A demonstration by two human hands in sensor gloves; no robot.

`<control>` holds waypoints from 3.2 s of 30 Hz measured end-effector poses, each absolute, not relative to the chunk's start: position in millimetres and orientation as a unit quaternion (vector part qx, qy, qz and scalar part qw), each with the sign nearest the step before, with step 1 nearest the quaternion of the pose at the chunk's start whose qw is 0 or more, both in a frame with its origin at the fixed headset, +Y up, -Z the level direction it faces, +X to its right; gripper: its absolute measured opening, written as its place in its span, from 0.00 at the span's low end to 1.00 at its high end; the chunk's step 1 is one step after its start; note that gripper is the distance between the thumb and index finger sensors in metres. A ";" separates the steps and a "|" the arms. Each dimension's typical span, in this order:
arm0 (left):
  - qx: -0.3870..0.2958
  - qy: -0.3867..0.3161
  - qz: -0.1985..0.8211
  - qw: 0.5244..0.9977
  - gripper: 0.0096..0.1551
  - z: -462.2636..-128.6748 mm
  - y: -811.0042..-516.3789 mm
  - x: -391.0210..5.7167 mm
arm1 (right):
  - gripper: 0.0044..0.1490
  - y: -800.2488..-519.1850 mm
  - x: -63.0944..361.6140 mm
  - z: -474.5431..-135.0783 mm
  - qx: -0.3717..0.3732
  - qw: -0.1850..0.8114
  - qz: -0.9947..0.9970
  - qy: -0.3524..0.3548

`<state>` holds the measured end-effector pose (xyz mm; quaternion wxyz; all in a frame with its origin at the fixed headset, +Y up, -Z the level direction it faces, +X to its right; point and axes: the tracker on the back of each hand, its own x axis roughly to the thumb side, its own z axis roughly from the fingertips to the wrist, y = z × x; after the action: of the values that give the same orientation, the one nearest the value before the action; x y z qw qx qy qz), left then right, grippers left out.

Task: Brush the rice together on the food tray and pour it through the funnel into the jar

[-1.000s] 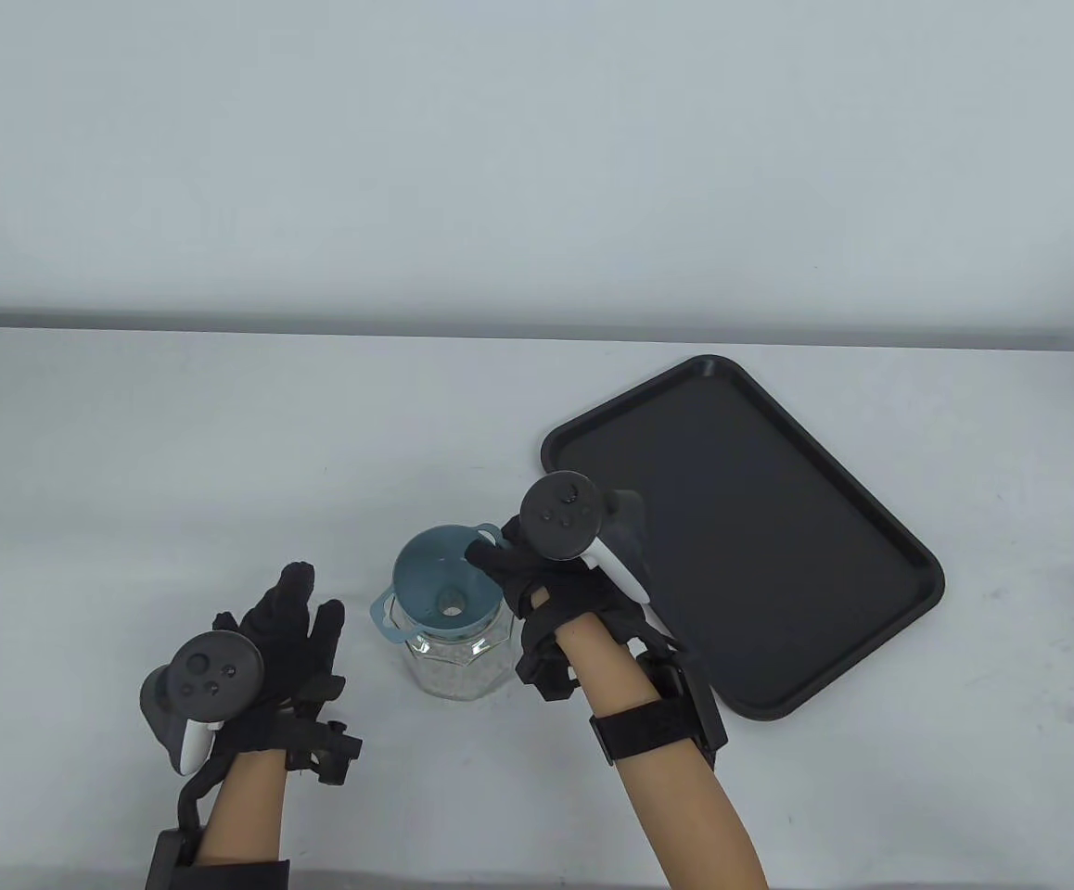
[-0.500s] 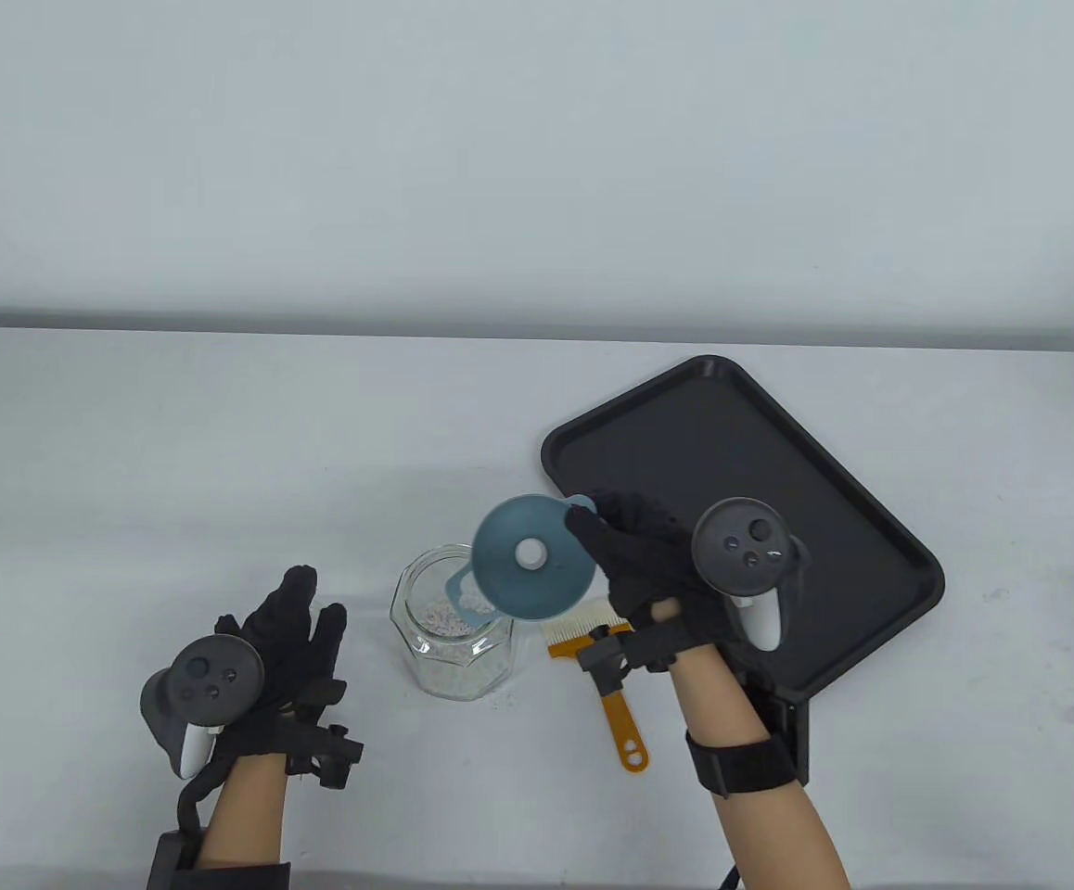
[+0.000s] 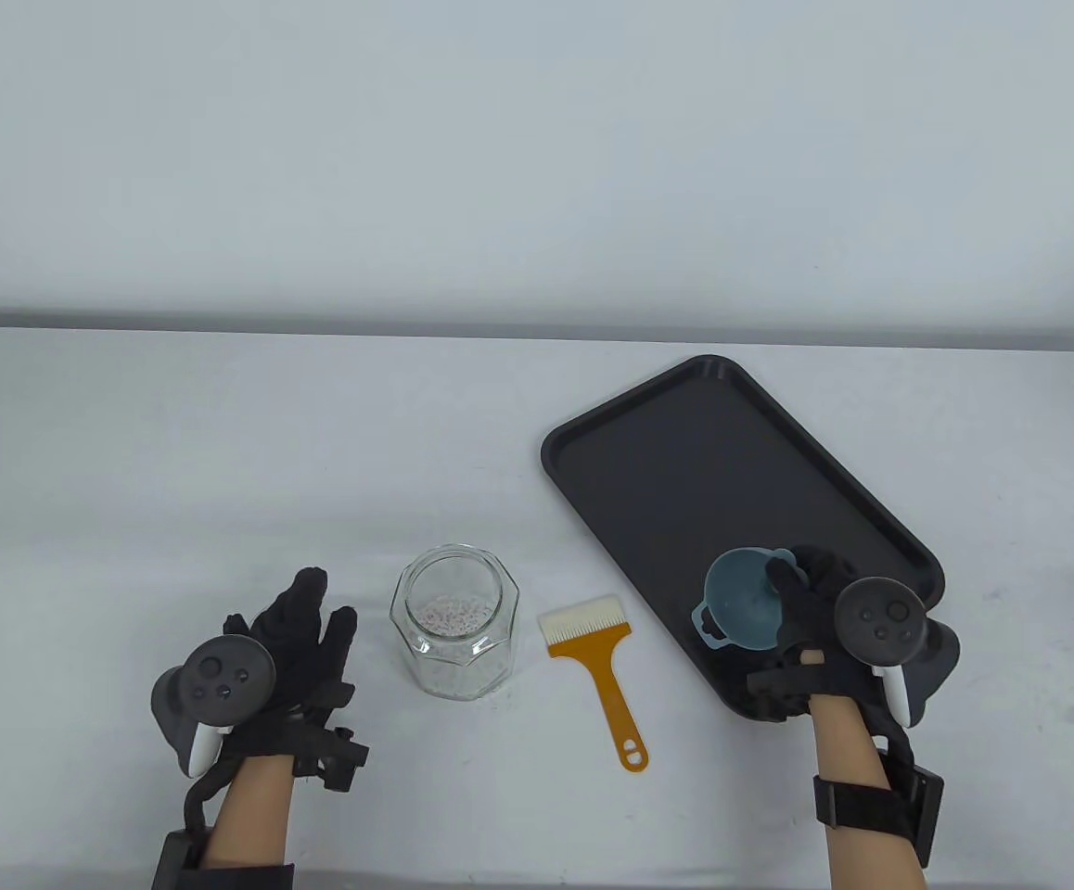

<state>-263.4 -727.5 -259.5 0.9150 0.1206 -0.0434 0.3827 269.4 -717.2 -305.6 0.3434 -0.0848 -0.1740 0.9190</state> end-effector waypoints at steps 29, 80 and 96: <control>0.133 -0.046 0.358 0.923 0.43 -259.2 -728.6 -259.8 | 0.32 -728.0 299.2 -295.3 -0.137 0.248 0.956 0.077; -0.031 0.076 0.188 0.979 0.51 -288.4 -766.0 -289.3 | 0.54 -698.4 197.9 -280.9 0.101 0.049 0.988 -0.103; 0.272 -0.080 0.294 0.913 0.51 -242.4 -660.9 -233.7 | 0.54 -689.2 190.8 -279.2 0.106 0.033 0.987 -0.120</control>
<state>-233.7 -660.9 -242.4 0.9126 0.2721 -0.0801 0.2944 190.8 -689.2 -279.2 0.0333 0.1057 -0.1203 0.9865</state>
